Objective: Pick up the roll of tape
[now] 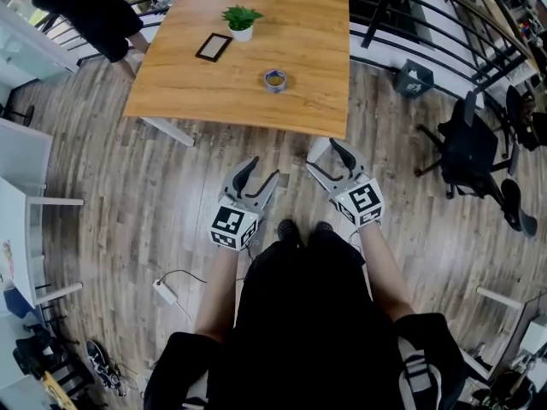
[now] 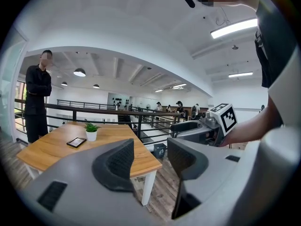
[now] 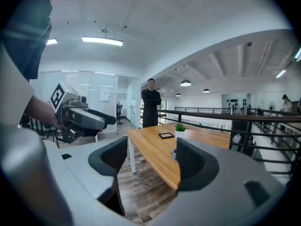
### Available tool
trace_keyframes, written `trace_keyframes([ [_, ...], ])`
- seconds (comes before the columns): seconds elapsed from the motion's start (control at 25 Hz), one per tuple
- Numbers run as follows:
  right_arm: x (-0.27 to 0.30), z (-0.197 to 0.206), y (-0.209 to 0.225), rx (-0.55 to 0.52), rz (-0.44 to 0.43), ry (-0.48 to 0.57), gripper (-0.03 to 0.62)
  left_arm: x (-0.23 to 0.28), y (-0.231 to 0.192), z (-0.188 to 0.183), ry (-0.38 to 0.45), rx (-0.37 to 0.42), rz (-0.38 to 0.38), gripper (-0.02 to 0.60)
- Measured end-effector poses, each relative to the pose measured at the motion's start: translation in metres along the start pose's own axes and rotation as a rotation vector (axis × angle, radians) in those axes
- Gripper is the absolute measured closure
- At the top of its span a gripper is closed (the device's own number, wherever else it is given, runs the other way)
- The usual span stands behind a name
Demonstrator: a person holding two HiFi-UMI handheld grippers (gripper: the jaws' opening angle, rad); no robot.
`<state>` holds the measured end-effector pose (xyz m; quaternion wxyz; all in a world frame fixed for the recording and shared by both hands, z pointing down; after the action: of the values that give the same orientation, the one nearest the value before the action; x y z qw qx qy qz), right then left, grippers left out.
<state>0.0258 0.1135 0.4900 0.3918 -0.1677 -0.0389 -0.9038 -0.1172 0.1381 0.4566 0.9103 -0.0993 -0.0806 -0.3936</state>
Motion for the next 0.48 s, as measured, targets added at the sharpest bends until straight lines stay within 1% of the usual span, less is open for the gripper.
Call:
trace_keyframes([
  [0.24,0.003,0.009,0.001,0.025,0.021,-0.017,0.255,0.002,-0.009,0.004,-0.015,-0.001,0.005,0.364],
  [0.48,0.013,0.009,0.009,0.027,0.030,-0.018,0.256,0.010,-0.019,0.005,-0.024,-0.003,0.009,0.364],
])
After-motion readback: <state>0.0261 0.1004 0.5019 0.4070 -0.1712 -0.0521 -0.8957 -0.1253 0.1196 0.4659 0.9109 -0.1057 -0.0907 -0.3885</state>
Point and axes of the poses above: the fingertips, and each gripper's own axes: x forward along the fingers, y to its right, z out of its underside, the point moved 2 cm from there along -x, backward along the fingers, and after that the axes turned 5 degrees about -y, right-handed, at the moved point
